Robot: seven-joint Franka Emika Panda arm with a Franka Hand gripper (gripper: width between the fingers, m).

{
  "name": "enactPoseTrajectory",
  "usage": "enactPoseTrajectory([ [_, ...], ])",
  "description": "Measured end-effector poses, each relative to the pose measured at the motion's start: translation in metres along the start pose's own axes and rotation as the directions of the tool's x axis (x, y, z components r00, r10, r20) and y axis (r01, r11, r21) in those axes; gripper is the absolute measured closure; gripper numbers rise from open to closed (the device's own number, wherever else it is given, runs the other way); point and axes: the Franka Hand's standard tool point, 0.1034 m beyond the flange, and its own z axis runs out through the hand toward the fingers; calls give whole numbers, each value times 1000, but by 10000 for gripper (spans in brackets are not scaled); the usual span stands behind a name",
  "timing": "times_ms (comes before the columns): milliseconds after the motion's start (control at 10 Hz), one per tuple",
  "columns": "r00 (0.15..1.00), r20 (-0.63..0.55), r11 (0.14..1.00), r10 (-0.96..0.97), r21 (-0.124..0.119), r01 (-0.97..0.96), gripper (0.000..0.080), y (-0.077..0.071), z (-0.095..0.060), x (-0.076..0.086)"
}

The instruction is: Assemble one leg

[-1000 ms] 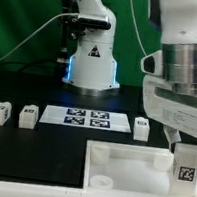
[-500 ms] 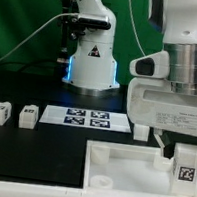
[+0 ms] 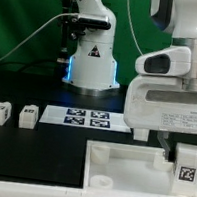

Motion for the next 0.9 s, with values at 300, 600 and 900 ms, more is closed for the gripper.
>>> enactPoseTrajectory([
  [300, 979, 3, 979, 202, -9, -202, 497, 8, 2, 1],
  [600, 868, 6, 868, 496, -3, -496, 497, 10, 2, 1],
  [900, 569, 54, 569, 820, 15, -822, 497, 8, 4, -1],
])
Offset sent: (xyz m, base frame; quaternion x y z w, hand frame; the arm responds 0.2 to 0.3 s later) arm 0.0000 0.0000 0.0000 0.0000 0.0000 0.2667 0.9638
